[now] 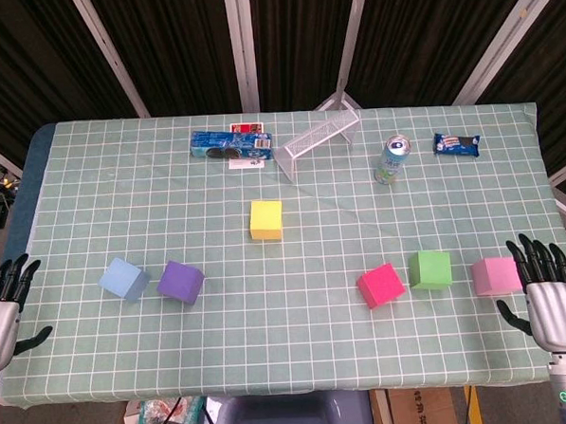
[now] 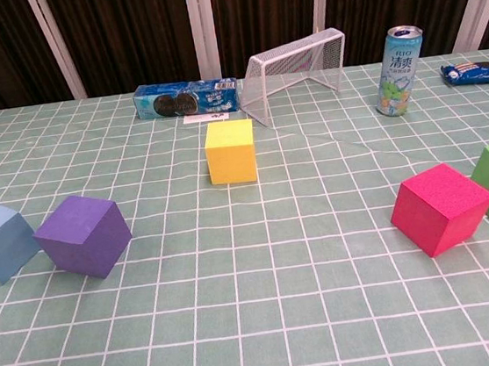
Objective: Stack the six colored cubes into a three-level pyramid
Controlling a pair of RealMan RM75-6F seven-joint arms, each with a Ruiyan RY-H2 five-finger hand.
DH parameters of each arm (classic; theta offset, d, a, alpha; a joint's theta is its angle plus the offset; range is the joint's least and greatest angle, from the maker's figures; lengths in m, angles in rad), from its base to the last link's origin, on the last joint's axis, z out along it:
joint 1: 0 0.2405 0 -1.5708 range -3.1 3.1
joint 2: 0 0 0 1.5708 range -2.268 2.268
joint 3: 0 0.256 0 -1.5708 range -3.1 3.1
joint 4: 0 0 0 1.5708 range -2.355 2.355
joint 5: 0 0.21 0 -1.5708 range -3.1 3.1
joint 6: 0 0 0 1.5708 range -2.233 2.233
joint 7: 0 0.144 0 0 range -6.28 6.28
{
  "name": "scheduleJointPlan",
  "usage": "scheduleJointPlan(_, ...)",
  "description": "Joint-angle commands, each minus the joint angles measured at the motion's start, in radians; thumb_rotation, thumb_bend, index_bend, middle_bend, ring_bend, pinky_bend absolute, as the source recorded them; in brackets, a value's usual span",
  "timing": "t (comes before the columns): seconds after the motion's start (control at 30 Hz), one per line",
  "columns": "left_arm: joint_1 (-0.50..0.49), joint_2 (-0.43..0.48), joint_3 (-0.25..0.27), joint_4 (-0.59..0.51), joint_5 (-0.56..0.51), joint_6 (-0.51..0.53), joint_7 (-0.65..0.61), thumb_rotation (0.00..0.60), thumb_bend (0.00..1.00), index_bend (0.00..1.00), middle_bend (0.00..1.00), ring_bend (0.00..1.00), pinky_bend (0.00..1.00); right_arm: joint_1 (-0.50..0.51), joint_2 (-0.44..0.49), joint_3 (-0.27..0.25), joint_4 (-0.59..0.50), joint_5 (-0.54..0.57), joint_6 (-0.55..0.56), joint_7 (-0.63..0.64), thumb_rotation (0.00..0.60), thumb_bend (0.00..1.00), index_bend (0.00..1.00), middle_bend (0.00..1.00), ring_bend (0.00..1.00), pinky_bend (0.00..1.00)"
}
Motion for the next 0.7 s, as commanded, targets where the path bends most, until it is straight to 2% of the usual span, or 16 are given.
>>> scheduleJointPlan(0.03,-0.001,0.001,0.001,0.0,0.0,-0.002,0.003,0.6,0.0,0.0,0.0,0.0,0.0,0.0,0.002,-0.001,-0.004,0.003,-0.004,0.002,0.6,0.26,0.0,0.0,0.0,0.0)
scheduleJointPlan(0.7,-0.01,0.018,0.008,-0.021,-0.019,-0.041,0.004,0.6,0.0,0.0,0.0,0.0,0.0,0.004,0.011,-0.012,-0.024,0.011,-0.033,-0.001,0.6,0.26,0.0,0.0,0.0,0.0)
